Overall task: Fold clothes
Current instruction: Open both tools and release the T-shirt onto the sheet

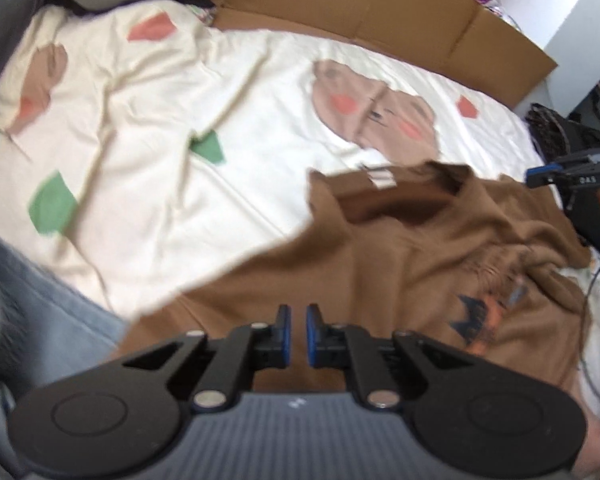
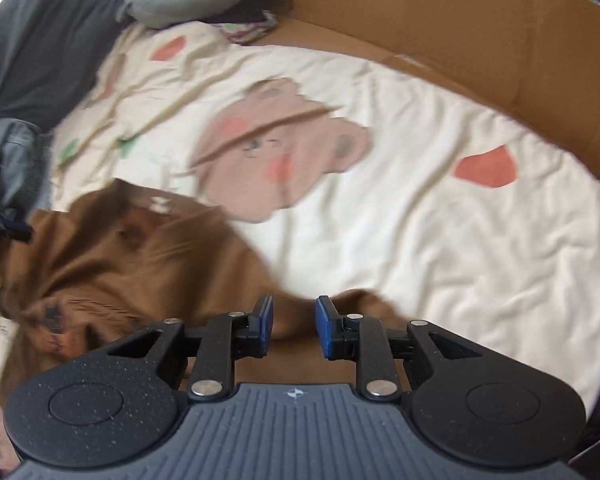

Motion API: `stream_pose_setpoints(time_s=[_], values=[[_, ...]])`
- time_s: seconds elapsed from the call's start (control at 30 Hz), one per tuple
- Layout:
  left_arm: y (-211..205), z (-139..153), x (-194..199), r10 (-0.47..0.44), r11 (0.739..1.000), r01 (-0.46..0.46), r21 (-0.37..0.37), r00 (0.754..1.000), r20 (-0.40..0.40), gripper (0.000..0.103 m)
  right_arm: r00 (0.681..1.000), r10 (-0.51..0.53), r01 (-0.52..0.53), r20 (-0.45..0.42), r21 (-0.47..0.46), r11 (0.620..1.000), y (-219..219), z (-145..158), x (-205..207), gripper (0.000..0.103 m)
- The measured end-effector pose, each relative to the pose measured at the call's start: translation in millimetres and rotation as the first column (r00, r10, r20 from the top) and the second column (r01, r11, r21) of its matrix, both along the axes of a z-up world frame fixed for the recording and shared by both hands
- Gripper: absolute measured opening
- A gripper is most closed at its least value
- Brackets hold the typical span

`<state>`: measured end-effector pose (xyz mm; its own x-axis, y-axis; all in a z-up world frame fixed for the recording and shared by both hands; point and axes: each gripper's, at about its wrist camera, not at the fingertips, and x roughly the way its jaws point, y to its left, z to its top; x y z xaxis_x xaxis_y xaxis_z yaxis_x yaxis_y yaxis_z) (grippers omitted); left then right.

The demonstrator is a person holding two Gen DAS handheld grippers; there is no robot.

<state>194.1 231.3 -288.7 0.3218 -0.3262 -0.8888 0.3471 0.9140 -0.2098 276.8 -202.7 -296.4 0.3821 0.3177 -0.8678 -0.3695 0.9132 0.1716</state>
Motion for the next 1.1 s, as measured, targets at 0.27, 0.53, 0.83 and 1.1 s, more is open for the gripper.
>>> stream_pose_setpoints(time_s=[0.27, 0.53, 0.83, 1.1], values=[[12.0, -2.5, 43.9, -0.076, 0.992, 0.072, 0.108, 0.997, 0.028, 0.007, 1.0, -0.017, 0.017, 0.005, -0.068, 0.998, -28.0, -23.0, 27.0, 0.025], [7.3, -18.5, 63.8, -0.275, 0.939, 0.276, 0.204, 0.961, -0.035, 0.008, 1.0, -0.004, 0.004, 0.005, -0.08, 0.997, -32.5, -32.6, 31.2, 0.025], [6.2, -43.9, 66.0, -0.343, 0.897, 0.366, 0.246, 0.93, -0.134, 0.012, 0.999, -0.042, 0.041, -0.006, -0.075, 0.996, -41.1, -39.1, 31.0, 0.025], [7.9, -51.8, 54.6, -0.384, 0.873, 0.413, 0.258, 0.91, -0.157, 0.015, 0.999, -0.037, 0.036, -0.01, -0.077, 0.996, -40.0, -40.8, 30.5, 0.025]])
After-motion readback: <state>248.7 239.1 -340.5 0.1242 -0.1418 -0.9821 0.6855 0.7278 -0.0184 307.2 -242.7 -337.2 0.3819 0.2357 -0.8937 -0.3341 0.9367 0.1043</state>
